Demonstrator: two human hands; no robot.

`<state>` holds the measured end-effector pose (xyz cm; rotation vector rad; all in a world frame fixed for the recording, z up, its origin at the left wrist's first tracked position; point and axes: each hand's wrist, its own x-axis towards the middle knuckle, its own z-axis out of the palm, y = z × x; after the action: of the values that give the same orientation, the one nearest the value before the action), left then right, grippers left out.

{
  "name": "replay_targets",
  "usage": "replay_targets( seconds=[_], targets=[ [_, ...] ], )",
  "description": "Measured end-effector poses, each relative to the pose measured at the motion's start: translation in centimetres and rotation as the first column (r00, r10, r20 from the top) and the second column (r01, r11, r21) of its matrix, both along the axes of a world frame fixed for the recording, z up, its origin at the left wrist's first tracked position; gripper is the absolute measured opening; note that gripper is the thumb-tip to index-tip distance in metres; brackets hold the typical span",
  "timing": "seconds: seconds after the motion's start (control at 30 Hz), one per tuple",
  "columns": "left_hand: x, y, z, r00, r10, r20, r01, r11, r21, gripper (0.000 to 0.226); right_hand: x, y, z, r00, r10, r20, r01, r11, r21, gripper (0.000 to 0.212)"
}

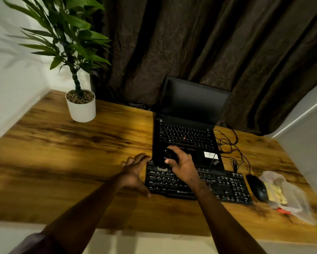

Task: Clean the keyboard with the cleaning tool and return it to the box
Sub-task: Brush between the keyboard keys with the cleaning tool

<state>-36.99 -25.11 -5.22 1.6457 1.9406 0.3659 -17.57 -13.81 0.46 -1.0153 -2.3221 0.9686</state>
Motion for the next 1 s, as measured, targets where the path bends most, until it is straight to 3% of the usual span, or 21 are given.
replay_targets(
  seconds=[0.2, 0.73, 0.87, 1.0],
  targets=[
    [0.1, -0.1, 0.3, 0.999, 0.008, -0.05, -0.009, 1.0, -0.014, 0.148, -1.4, -0.9, -0.2, 0.999, 0.021, -0.043, -0.021, 1.0, -0.014, 0.035],
    [-0.3, 0.1, -0.1, 0.998, 0.011, -0.067, -0.014, 0.999, -0.046, 0.156, -1.8, -2.1, -1.3, 0.971, -0.138, -0.196, 0.094, 0.971, -0.222, 0.036],
    [-0.2, 0.1, 0.0, 0.998, 0.004, -0.063, -0.006, 1.0, -0.027, 0.149, -0.7, -2.0, -1.0, 0.978, -0.131, -0.163, 0.094, 0.971, -0.218, 0.037],
    [-0.2, -0.1, -0.1, 0.998, -0.003, -0.059, 0.003, 1.0, 0.004, 0.146, 0.8, -1.5, 0.1, 0.998, -0.05, -0.024, 0.046, 0.991, -0.124, 0.039]
  ],
)
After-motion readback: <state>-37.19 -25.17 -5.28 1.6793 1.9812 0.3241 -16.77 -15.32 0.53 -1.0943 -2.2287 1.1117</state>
